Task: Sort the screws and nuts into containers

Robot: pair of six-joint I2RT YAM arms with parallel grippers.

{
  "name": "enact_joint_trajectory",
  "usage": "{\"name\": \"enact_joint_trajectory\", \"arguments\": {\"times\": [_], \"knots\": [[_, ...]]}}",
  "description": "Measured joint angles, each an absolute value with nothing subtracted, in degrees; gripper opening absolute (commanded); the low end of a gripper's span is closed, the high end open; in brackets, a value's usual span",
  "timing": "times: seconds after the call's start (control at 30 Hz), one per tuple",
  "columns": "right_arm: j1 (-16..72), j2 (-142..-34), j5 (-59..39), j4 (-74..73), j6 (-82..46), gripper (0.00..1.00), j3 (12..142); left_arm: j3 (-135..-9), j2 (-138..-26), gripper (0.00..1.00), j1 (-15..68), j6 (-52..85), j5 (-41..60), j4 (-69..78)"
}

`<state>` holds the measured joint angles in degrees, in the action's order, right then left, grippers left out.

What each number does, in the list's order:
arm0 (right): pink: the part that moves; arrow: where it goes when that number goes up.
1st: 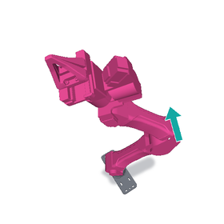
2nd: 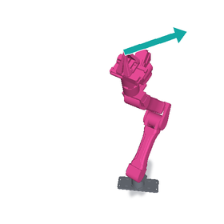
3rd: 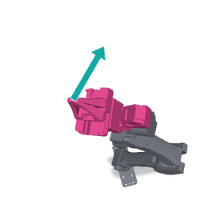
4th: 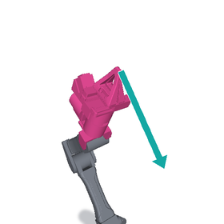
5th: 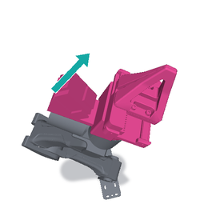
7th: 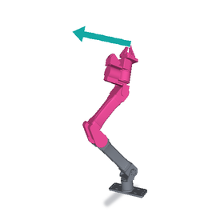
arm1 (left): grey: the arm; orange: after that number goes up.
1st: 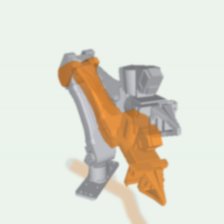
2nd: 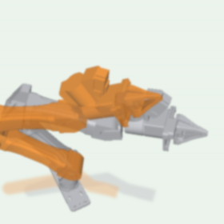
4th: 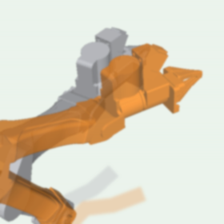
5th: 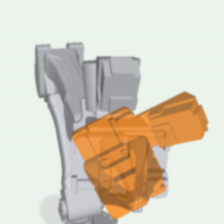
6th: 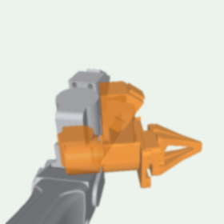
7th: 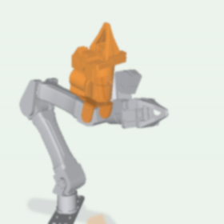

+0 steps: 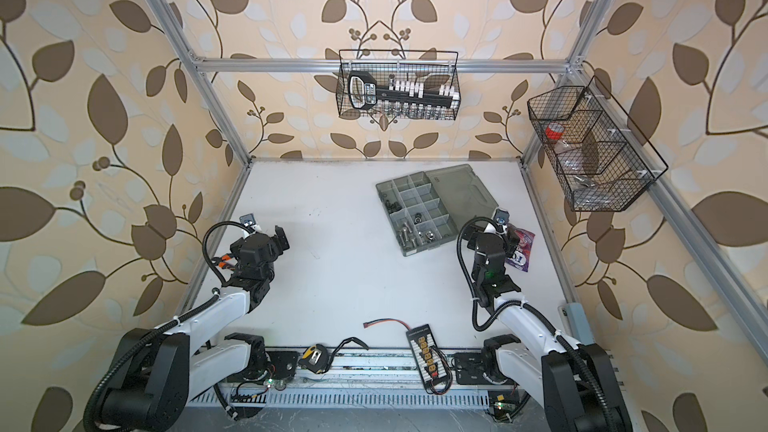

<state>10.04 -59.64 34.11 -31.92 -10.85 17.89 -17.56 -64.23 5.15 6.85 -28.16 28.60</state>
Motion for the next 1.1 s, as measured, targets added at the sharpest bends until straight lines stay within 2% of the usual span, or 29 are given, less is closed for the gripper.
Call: {"name": "enact_joint_trajectory", "arguments": {"times": [0.37,0.7,1.1], "knots": [[8.62,-60.45,33.98,-44.38,-9.13,1.0,12.21,-17.85,-71.44,0.99,4.78,3.73,-17.74,35.07],[6.52,-63.57,30.2,-50.74,-8.99,1.0,10.46,-19.86,-86.24,0.99,4.47,2.31,-14.2,40.64],[2.87,-74.41,23.99,-58.83,-8.21,1.0,9.58,-20.21,-86.96,0.99,4.03,2.28,-13.45,40.77]]}}
